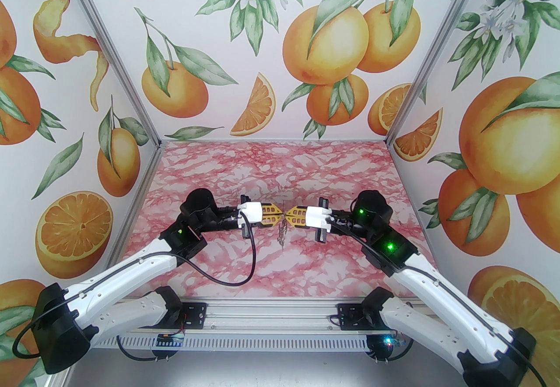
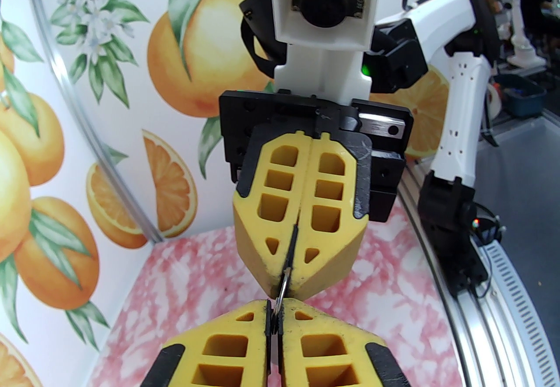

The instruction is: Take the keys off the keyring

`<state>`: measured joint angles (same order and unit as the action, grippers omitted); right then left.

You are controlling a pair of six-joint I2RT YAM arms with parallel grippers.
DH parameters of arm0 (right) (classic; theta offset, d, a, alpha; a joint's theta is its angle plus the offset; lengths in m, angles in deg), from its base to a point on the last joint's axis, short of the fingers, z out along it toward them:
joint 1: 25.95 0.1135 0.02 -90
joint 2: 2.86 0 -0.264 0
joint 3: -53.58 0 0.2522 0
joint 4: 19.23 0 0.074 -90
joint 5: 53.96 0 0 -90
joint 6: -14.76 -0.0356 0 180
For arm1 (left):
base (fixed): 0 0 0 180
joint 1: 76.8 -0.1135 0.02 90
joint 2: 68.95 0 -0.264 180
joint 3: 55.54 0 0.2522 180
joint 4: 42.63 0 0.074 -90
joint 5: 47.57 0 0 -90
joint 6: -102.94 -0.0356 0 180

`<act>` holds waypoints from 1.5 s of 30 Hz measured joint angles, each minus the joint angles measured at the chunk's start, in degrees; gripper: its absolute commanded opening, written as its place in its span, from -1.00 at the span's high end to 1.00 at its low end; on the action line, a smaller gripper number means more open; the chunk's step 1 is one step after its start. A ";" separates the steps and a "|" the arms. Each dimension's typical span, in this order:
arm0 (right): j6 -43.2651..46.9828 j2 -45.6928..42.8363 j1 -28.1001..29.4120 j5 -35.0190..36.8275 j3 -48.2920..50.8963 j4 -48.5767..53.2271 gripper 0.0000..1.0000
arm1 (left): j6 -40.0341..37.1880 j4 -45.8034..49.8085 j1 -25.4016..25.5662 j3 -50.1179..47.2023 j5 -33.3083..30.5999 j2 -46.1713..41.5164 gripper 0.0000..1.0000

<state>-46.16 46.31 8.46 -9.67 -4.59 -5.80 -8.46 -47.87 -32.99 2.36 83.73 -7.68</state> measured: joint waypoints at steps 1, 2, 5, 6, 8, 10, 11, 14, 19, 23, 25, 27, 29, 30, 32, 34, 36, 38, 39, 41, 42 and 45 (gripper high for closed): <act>-0.24 0.00 0.00 0.02 0.00 -0.13 1.00 | -0.17 -0.02 -0.02 0.00 0.09 0.00 1.00; -0.33 0.00 0.02 0.07 0.00 -0.20 1.00 | -0.28 -0.02 -0.02 0.00 0.04 0.00 1.00; -0.37 -0.11 0.02 0.66 0.00 -0.24 0.83 | -1.46 0.15 -0.02 0.00 -0.61 -0.20 1.00; -0.50 -0.17 0.04 0.85 0.00 -0.11 0.76 | -2.01 0.48 0.11 0.00 -1.16 -0.35 1.00; -0.42 -0.50 0.07 1.40 -0.02 0.50 0.70 | -3.50 1.62 0.87 0.00 -2.75 -0.79 1.00; 0.26 -1.18 0.07 1.90 -0.66 2.03 0.66 | -5.75 3.32 1.84 0.00 -5.16 -1.38 1.00; 0.68 -1.33 0.07 2.08 -1.27 3.15 0.63 | -6.54 4.13 2.16 0.00 -6.16 -1.64 1.00; 2.60 -1.40 0.07 2.45 -4.57 7.82 0.62 | -9.66 6.99 3.32 0.33 -9.62 -2.36 1.00; 7.48 0.22 0.07 2.69 -11.43 17.07 0.62 | -13.68 10.91 5.11 1.84 -13.31 -2.93 1.00; 10.08 2.27 0.07 2.69 -14.16 22.29 0.61 | -15.50 12.00 6.19 2.60 -14.84 -3.23 1.00; 10.99 2.97 0.07 2.67 -14.53 24.46 0.61 | -16.26 12.26 6.51 2.86 -15.37 -3.28 1.00; 11.87 3.58 0.07 2.67 -14.82 26.25 0.61 | -16.55 12.41 6.54 2.91 -15.69 -3.39 1.00; 12.46 3.96 0.09 2.67 -15.08 27.52 0.61 | -16.70 12.61 6.62 2.95 -15.82 -3.43 1.00; 12.70 4.09 0.09 2.67 -15.13 28.04 0.61 | -16.72 12.87 6.62 3.02 -15.85 -3.45 1.00; 13.09 4.13 0.33 2.67 -15.17 28.92 0.61 | -16.74 13.42 6.73 3.30 -15.89 -3.43 1.00; 13.46 4.13 0.61 2.69 -15.19 29.09 0.61 | -16.92 14.03 6.86 3.54 -15.93 -3.50 1.00; 13.68 4.15 0.92 2.91 -15.21 29.09 0.61 | -17.14 14.64 6.86 3.74 -15.98 -3.50 1.00; 13.90 4.39 1.31 3.26 -15.43 29.09 0.63 | -17.55 14.99 6.88 3.85 -16.04 -3.50 1.00; 13.94 4.68 1.60 3.48 -15.78 29.07 0.64 | -17.64 15.02 6.88 3.87 -16.02 -3.50 1.00; 14.23 5.33 2.01 3.65 -16.35 29.05 0.66 | -17.81 15.02 6.99 3.93 -16.02 -3.50 1.00; 14.43 5.77 2.36 3.78 -16.61 29.05 0.66 | -17.94 15.04 7.06 3.98 -16.11 -3.50 1.00; 15.06 6.58 2.86 3.98 -16.90 29.00 0.84 | -18.05 15.45 7.26 4.15 -16.35 -3.50 1.00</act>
<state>-31.10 52.89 11.33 -5.69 -21.48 23.20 -26.52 -32.42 -25.73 6.51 67.38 -11.17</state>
